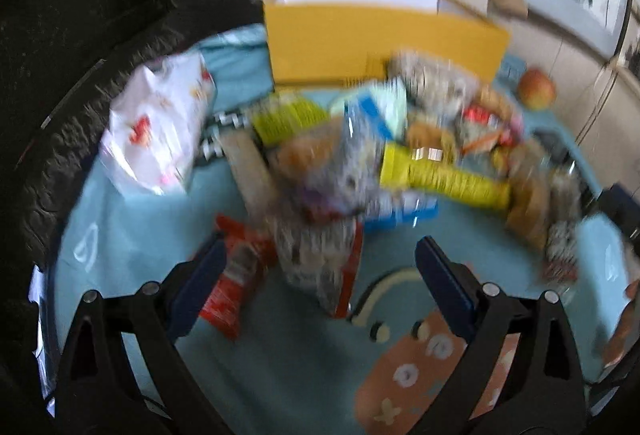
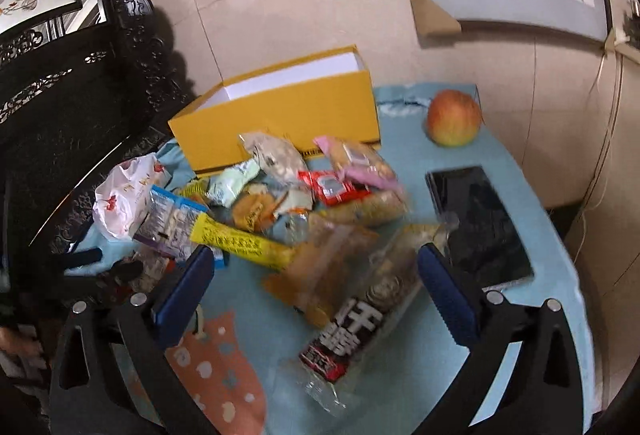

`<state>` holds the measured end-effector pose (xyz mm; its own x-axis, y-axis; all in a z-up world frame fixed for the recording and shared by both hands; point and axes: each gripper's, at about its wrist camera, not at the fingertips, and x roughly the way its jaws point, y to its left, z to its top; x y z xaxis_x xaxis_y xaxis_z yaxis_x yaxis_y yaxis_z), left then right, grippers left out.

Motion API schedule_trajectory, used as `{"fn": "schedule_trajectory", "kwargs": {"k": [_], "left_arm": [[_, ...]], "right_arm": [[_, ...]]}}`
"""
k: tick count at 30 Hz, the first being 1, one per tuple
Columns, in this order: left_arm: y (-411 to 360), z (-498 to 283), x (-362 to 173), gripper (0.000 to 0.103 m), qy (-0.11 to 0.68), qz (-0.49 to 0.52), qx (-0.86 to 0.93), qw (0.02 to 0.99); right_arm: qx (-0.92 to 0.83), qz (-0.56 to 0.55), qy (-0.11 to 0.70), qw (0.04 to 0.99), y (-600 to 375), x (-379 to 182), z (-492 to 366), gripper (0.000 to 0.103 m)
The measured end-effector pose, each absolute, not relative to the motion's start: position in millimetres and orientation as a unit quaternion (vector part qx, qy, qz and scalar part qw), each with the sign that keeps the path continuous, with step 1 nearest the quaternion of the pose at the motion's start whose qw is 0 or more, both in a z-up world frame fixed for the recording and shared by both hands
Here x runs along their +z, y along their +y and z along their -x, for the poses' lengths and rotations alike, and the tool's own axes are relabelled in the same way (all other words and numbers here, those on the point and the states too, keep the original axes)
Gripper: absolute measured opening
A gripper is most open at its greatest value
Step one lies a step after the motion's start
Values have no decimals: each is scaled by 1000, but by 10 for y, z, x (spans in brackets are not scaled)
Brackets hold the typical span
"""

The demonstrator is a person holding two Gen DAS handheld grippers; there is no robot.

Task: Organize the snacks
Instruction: 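Grasp the white printed packet with the left tool while the right tool grasps the dark long bag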

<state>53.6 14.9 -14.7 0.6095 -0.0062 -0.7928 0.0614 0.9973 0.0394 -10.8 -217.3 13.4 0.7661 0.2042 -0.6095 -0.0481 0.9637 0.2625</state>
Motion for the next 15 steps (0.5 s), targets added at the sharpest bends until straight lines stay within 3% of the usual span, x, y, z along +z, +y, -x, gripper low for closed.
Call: {"fn": "schedule_trajectory", "kwargs": {"k": [4, 7, 9, 13, 15], "left_arm": [[50, -561, -323, 96, 446, -50, -17, 894], [46, -642, -425, 90, 456, -42, -17, 889], [62, -704, -507, 79, 465, -35, -13, 884], [120, -757, -570, 39, 462, -19, -8, 886], [147, -747, -552, 34, 459, -21, -6, 888]], "right_arm": [[62, -156, 363, 917, -2296, 22, 45, 102], [65, -163, 361, 916, -2315, 39, 64, 102], [61, -152, 354, 921, -2294, 69, 93, 102], [60, -135, 360, 921, -2265, 61, 96, 102], [55, -125, 374, 917, -2247, 33, 80, 102]]}}
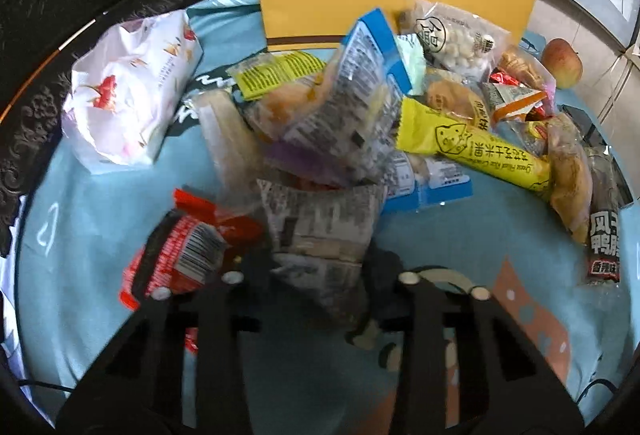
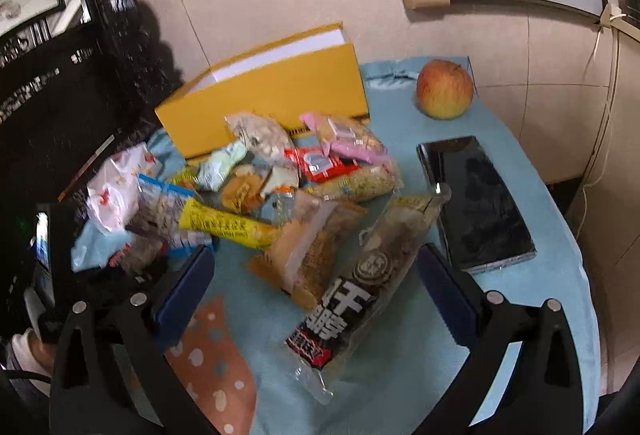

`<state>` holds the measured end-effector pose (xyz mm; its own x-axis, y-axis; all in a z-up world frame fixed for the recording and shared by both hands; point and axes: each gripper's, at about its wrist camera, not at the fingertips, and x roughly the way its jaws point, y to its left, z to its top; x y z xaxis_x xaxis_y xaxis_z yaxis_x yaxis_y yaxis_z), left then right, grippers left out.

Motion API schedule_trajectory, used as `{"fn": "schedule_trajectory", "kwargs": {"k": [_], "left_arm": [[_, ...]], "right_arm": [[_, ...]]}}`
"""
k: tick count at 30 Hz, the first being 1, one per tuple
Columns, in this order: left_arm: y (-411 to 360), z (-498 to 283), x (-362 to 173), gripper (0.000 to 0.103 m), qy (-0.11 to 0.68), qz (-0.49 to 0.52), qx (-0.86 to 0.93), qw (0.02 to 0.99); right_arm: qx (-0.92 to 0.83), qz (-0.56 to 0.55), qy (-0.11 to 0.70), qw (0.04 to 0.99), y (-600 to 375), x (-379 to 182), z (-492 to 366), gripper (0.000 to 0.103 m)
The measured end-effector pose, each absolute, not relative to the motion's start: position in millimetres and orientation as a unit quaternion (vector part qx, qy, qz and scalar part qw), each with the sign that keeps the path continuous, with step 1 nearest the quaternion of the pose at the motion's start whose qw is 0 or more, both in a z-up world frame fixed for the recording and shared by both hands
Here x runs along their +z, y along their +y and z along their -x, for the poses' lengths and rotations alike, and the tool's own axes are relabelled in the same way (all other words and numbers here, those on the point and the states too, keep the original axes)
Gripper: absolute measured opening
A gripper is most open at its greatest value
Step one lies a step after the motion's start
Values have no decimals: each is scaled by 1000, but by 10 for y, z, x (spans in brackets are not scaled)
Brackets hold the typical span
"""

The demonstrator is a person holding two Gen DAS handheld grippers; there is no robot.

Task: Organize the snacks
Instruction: 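Grasp the white printed packet with the left tool while the right tool grasps the dark long bag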

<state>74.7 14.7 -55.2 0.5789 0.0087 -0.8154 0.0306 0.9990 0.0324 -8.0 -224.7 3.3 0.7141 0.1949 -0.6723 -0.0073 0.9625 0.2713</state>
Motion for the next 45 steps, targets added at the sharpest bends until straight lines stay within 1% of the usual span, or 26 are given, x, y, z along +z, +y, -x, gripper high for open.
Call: {"fn": "schedule_trajectory", "kwargs": {"k": [2, 5, 7, 10, 12, 14, 15, 16, 19, 21, 24, 27, 29, 30, 31, 32, 33, 35, 37, 38, 39, 40, 41, 45], "left_arm": [[177, -695, -508, 32, 445, -13, -9, 895], [185, -572, -431, 32, 425, -1, -19, 905], [169, -525, -398, 32, 423, 3, -28, 906], [129, -474, -390, 32, 426, 0, -40, 904], [115, -459, -379, 32, 424, 2, -47, 904], [102, -442, -375, 32, 427, 4, -51, 903], [95, -439, -378, 32, 429, 5, -52, 902], [97, -440, -383, 32, 429, 7, -52, 902], [132, -422, -374, 32, 430, 14, -55, 901], [161, -395, -340, 32, 426, 16, -58, 903], [202, -343, -260, 32, 420, 17, -60, 905], [245, -315, -209, 32, 419, 23, -59, 906], [238, -286, -194, 33, 419, 22, -62, 906], [226, -275, -194, 33, 419, 20, -63, 905], [204, -265, -200, 33, 421, 17, -65, 905], [183, -261, -208, 33, 422, 15, -67, 904], [168, -255, -214, 33, 423, 15, -69, 903], [145, -247, -220, 33, 425, 15, -73, 902], [136, -242, -219, 33, 425, 15, -75, 902], [136, -243, -217, 33, 424, 16, -76, 902], [136, -246, -217, 33, 424, 16, -75, 902], [136, -251, -221, 33, 425, 17, -75, 902], [138, -257, -225, 33, 425, 17, -76, 902], [120, -261, -210, 33, 423, 14, -79, 902]], "right_arm": [[45, -105, 398, 910, -2215, -16, 55, 102], [38, -86, 422, 902, -2161, -88, 43, 102], [26, -67, 439, 896, -2107, -154, 35, 99], [14, -41, 463, 885, -2042, -267, 4, 82], [8, -26, 480, 877, -2010, -361, -34, 61], [10, -29, 480, 877, -2002, -409, -54, 59], [13, -30, 477, 878, -2001, -427, -64, 55], [14, -31, 476, 879, -2003, -427, -72, 53], [18, -45, 472, 880, -2046, -353, -46, 37], [21, -64, 466, 882, -2104, -288, -3, 32], [42, -108, 471, 874, -2235, -286, 93, 27], [53, -125, 471, 872, -2289, -287, 197, 27], [55, -108, 477, 871, -2250, -304, 265, 28], [50, -78, 483, 871, -2140, -319, 246, 32], [39, -56, 479, 875, -2087, -323, 236, 33], [25, -42, 481, 875, -2051, -338, 204, 37], [12, -13, 492, 870, -1979, -380, 130, 44], [8, 17, 490, 872, -1906, -416, 52, 51], [5, 18, 492, 871, -1901, -417, -67, 52], [7, 14, 494, 869, -1916, -420, -103, 49], [11, 10, 494, 869, -1939, -423, -115, 39], [15, 14, 492, 870, -1945, -414, -106, 32], [18, 11, 494, 869, -1961, -398, -75, 29], [49, -53, 478, 875, -2173, -265, 99, 27]]}}
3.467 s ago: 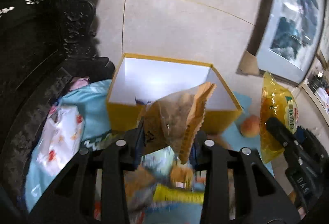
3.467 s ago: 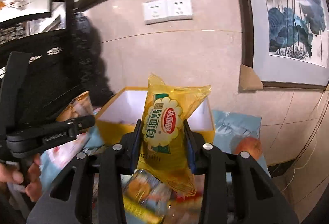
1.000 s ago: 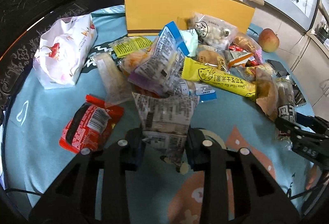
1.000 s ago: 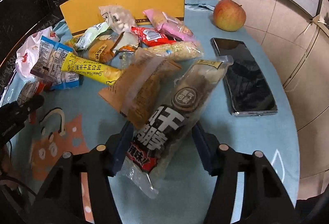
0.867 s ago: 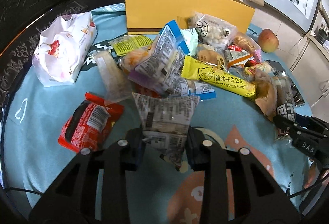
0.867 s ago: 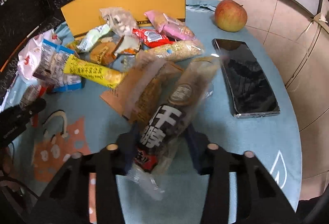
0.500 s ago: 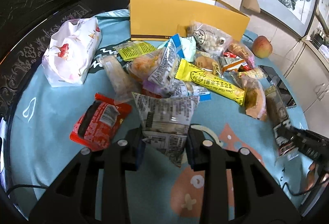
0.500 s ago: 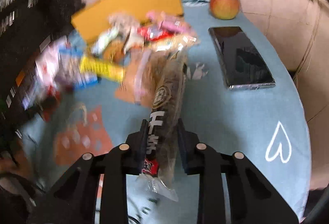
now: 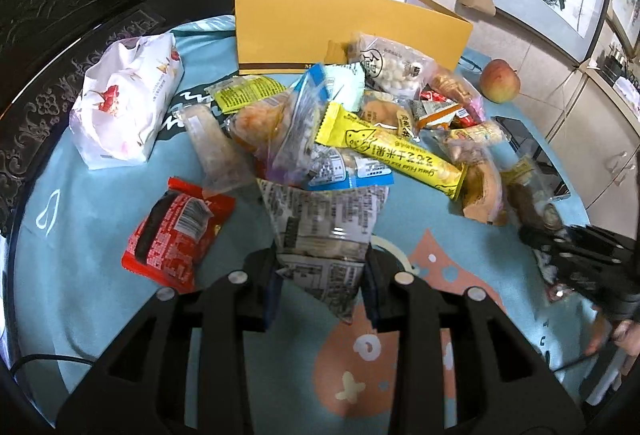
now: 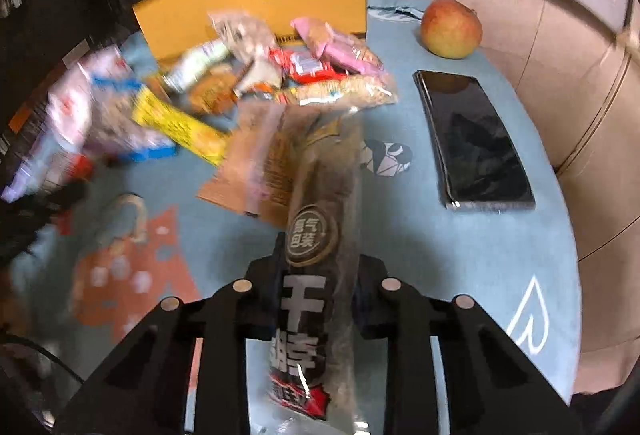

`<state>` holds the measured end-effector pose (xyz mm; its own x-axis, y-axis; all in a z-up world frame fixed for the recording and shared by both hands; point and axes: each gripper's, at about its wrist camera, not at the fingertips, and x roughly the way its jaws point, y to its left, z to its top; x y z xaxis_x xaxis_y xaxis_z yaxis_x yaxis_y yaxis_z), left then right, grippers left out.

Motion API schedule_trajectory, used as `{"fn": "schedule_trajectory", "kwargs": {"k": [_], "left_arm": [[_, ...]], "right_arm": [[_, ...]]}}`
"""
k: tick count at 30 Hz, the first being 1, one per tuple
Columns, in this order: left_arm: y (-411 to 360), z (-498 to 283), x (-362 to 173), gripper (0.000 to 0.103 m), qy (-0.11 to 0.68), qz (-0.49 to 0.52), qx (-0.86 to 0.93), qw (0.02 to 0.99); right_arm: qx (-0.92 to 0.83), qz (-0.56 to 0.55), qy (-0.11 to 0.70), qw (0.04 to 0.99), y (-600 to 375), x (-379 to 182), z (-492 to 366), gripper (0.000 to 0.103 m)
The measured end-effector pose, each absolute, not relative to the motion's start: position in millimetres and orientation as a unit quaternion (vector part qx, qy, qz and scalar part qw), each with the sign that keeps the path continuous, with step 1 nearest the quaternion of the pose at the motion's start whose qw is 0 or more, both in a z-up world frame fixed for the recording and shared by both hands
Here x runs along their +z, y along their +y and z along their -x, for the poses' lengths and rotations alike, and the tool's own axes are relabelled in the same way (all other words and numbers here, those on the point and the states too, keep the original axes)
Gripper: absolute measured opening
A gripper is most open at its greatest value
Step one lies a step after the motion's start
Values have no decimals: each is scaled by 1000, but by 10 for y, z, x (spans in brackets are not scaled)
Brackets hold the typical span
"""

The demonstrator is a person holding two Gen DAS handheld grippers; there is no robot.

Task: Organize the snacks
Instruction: 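Grasp the white printed packet with the left tool while the right tool grasps the dark long bag, then carry both packets over the yellow box and open both tools to release them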

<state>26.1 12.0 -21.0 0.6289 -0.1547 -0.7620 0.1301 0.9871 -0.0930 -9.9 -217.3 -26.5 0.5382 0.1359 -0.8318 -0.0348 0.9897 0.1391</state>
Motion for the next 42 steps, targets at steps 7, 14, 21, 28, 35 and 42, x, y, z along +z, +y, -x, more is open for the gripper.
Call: {"fn": "schedule_trajectory", "kwargs": {"k": [7, 14, 21, 28, 35, 42], "left_arm": [[43, -241, 1, 33, 408, 9, -90, 909], [-71, -331, 516, 33, 374, 10, -117, 920], [-143, -561, 1170, 33, 333, 6, -116, 936], [-234, -1009, 1422, 33, 317, -9, -93, 944], [-309, -1818, 1160, 33, 334, 11, -89, 938], [-401, -2607, 835, 33, 359, 19, -79, 930]], "right_arm": [[99, -113, 421, 894, -2352, 251, 353, 27], [124, -94, 355, 922, -2128, 785, 248, 27], [128, -66, 307, 941, -2004, 1271, -130, 27], [119, -61, 272, 953, -1975, 1516, -535, 27], [97, -52, 270, 956, -1947, 1321, -1273, 27], [68, -38, 276, 958, -1919, 996, -1975, 27]]}}
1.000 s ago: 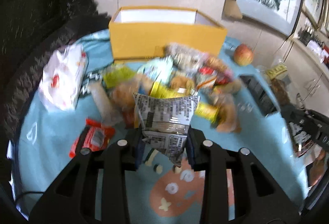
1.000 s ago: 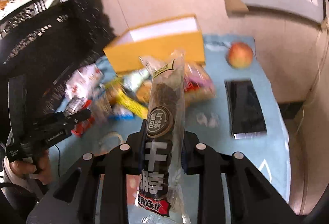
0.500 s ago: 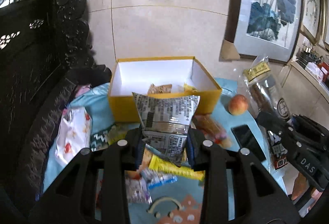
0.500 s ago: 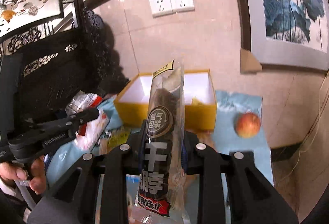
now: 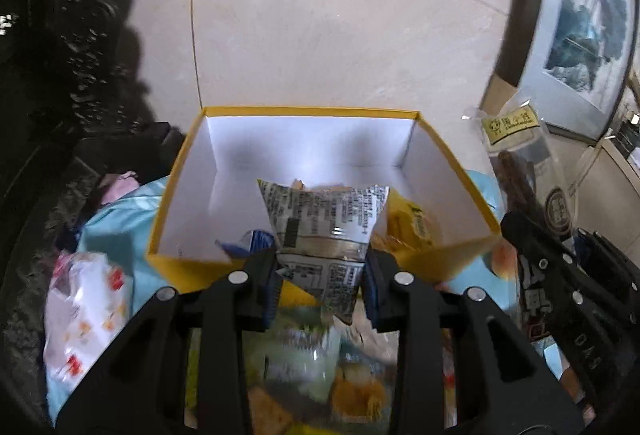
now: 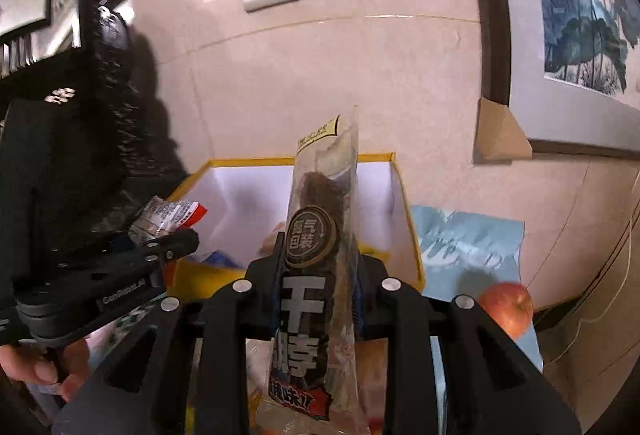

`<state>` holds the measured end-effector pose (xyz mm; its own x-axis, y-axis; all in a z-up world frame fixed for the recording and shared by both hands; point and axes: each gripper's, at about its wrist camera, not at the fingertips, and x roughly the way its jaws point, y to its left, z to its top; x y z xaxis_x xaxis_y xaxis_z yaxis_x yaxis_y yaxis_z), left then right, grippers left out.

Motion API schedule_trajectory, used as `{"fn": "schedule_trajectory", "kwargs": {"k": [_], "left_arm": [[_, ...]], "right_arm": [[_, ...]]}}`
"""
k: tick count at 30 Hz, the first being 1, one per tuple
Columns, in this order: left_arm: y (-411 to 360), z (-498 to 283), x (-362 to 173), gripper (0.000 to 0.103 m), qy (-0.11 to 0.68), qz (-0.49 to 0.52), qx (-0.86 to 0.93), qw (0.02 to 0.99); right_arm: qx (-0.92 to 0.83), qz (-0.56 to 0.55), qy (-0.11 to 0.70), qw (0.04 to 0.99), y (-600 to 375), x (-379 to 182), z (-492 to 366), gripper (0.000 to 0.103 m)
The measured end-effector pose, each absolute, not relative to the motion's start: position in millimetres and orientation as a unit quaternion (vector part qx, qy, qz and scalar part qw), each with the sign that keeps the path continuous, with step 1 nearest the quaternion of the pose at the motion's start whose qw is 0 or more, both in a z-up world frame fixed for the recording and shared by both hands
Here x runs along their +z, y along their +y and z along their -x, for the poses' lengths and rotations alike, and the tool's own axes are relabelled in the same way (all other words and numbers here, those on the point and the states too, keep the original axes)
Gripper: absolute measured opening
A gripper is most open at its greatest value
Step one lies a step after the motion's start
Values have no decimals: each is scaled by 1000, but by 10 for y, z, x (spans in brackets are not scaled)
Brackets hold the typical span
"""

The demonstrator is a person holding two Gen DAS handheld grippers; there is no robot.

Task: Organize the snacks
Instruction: 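Carry both packets over the yellow box and open both tools to release them, then grasp the red snack bag with the left tool while the right tool grasps the brown bread bag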

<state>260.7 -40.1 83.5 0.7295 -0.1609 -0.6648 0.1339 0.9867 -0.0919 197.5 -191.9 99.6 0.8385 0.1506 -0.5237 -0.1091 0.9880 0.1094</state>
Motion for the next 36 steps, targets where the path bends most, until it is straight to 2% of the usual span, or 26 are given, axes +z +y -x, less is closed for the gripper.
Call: {"fn": "schedule_trajectory", "kwargs": {"k": [3, 5, 6, 7, 8, 10, 11, 22, 28, 30, 36], "left_arm": [[-401, -2845, 684, 34, 370, 29, -70, 926], [-373, -2958, 579, 41, 379, 41, -59, 923], [-341, -3002, 523, 51, 386, 52, -50, 920], [-300, -3032, 478, 71, 395, 61, -27, 916], [-249, -3053, 451, 82, 400, 68, -2, 914], [-190, -3026, 465, 88, 393, 75, -3, 917], [-161, -3003, 485, 89, 390, 77, -4, 918], [-34, -2390, 756, 92, 391, 60, -18, 918], [36, -1908, 794, 92, 395, 34, -12, 918], [80, -1750, 813, 92, 394, 27, -9, 919], [242, -1238, 725, 92, 399, 26, -7, 916]], "right_arm": [[62, 6, 262, 963, -1758, 876, -2203, 28], [58, 37, 251, 966, -1641, 813, -2283, 32], [57, 64, 249, 965, -1555, 761, -2337, 35], [40, 91, 251, 963, -1491, 726, -2365, 35], [24, 110, 247, 963, -1462, 713, -2368, 39], [12, 111, 235, 966, -1512, 730, -2316, 52], [16, 93, 232, 968, -1579, 761, -2281, 56], [16, -29, 230, 973, -2293, 1077, -1692, 59], [36, -87, 236, 967, -2499, 1116, -1200, 83], [38, -101, 238, 965, -2525, 1082, -1006, 98], [60, -138, 279, 948, -2482, 743, -500, 100]]}}
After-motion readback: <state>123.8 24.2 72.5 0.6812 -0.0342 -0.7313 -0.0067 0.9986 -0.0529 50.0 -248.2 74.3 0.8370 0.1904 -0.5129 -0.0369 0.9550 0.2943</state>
